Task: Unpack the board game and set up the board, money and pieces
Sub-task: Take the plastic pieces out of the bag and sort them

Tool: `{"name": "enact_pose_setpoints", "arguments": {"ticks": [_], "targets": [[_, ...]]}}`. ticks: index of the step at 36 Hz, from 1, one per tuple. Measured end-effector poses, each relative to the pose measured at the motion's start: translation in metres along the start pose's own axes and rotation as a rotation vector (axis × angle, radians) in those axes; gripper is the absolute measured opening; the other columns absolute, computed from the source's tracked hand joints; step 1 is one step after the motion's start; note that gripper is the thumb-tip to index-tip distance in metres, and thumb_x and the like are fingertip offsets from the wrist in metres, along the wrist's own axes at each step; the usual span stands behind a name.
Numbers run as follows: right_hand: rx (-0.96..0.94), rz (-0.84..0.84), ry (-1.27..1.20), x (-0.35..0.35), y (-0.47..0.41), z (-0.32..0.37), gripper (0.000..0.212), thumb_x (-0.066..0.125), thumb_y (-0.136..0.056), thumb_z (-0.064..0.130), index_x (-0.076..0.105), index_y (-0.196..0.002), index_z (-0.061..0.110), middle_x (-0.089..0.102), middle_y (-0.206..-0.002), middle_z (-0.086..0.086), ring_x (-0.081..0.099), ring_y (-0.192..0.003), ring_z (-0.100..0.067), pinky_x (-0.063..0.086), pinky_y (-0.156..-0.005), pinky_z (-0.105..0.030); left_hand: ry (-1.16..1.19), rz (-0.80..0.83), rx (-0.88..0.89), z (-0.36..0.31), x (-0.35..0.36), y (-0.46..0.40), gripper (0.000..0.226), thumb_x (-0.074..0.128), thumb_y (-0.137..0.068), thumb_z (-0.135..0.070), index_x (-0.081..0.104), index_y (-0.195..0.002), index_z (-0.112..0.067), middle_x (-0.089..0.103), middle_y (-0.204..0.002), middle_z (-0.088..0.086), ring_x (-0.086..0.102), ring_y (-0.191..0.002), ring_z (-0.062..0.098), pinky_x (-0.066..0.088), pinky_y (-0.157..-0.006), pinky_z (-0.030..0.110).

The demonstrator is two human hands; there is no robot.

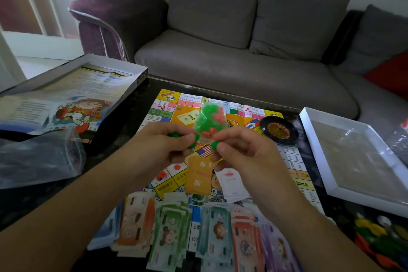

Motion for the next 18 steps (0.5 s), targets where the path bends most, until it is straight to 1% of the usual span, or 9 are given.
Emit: {"name": "enact_pose_setpoints", "arguments": {"ticks": [1, 3, 5, 7, 9, 12, 15, 18], "targets": [[-0.025, -0.01, -0.009, -0.001, 0.001, 0.003, 0.018, 0.065, -0.1, 0.002, 0.076, -0.102, 0.015, 0.078, -0.089, -0.005, 0.076, -0.082, -0.023, 0.065, -0.075, -0.037, 0.034, 0.028, 0.002, 0.0, 0.006, 0.002, 0.019, 0.068, -0.093, -0.009, 0.074, -0.109, 0.0, 0.062, -0.084, 0.013, 0.054, -0.078, 0.025, 0.045, -0.078, 0.038], [-0.063, -0.032, -0.021, -0.002, 0.002, 0.007, 0.016, 0.066, -0.099, 0.002, 0.075, -0.102, 0.014, 0.078, -0.09, -0.004, 0.075, -0.082, -0.021, 0.065, -0.075, -0.037, 0.097, 0.063, 0.009, -0.001, 0.018, 0.007, 0.02, 0.066, -0.094, -0.006, 0.074, -0.11, 0.002, 0.062, -0.081, 0.011, 0.055, -0.075, 0.022, 0.044, -0.073, 0.035], [-0.087, -0.058, -0.028, -0.004, 0.004, 0.009, 0.015, 0.067, -0.099, 0.003, 0.076, -0.102, 0.015, 0.078, -0.091, -0.002, 0.074, -0.081, -0.017, 0.063, -0.072, -0.033, 0.148, 0.082, 0.019, -0.003, 0.028, 0.011, 0.017, 0.064, -0.095, -0.002, 0.074, -0.107, 0.003, 0.061, -0.082, 0.011, 0.057, -0.071, 0.017, 0.044, -0.066, 0.03], [-0.109, -0.07, -0.026, -0.006, 0.005, 0.012, 0.016, 0.068, -0.098, 0.004, 0.076, -0.101, 0.017, 0.078, -0.093, -0.001, 0.073, -0.082, -0.015, 0.061, -0.07, -0.028, 0.169, 0.092, 0.018, -0.003, 0.034, 0.015, 0.014, 0.065, -0.094, -0.002, 0.074, -0.103, 0.002, 0.061, -0.081, 0.009, 0.056, -0.069, 0.015, 0.045, -0.062, 0.028], [-0.124, -0.071, -0.008, -0.007, 0.005, 0.014, 0.016, 0.069, -0.098, 0.006, 0.077, -0.101, 0.019, 0.077, -0.093, 0.0, 0.071, -0.082, -0.013, 0.059, -0.07, -0.025, 0.175, 0.108, 0.016, -0.004, 0.039, 0.017, 0.012, 0.066, -0.094, -0.004, 0.073, -0.102, 0.001, 0.058, -0.078, 0.007, 0.054, -0.067, 0.014, 0.044, -0.058, 0.024], [-0.132, -0.062, 0.001, -0.008, 0.006, 0.014, 0.016, 0.069, -0.097, 0.007, 0.078, -0.1, 0.02, 0.076, -0.092, 0.001, 0.068, -0.078, -0.01, 0.057, -0.07, -0.023, 0.197, 0.134, 0.018, -0.006, 0.045, 0.021, 0.014, 0.068, -0.091, -0.01, 0.073, -0.099, 0.0, 0.055, -0.075, 0.005, 0.05, -0.064, 0.012, 0.039, -0.055, 0.022], [-0.139, -0.047, -0.006, -0.008, 0.005, 0.013, 0.015, 0.069, -0.098, 0.009, 0.078, -0.1, 0.02, 0.074, -0.089, 0.001, 0.066, -0.076, -0.013, 0.057, -0.071, -0.025, 0.229, 0.162, 0.024, -0.006, 0.049, 0.024, 0.014, 0.069, -0.087, -0.015, 0.073, -0.094, -0.003, 0.052, -0.074, 0.003, 0.046, -0.062, 0.011, 0.037, -0.054, 0.022], [-0.13, -0.034, -0.044, -0.008, 0.004, 0.011, 0.012, 0.067, -0.099, 0.01, 0.077, -0.101, 0.018, 0.073, -0.091, -0.004, 0.065, -0.074, -0.018, 0.059, -0.073, -0.029, 0.266, 0.195, 0.024, -0.006, 0.053, 0.025, 0.017, 0.069, -0.089, -0.017, 0.073, -0.096, -0.003, 0.05, -0.078, 0.004, 0.043, -0.062, 0.011, 0.035, -0.053, 0.022]]}}
Point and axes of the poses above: each hand's wrist, its own y-axis away from the middle knuckle, its own x-axis out of the palm, z = x × y, the point moved 6 cm from there along -y, towards the middle knuckle
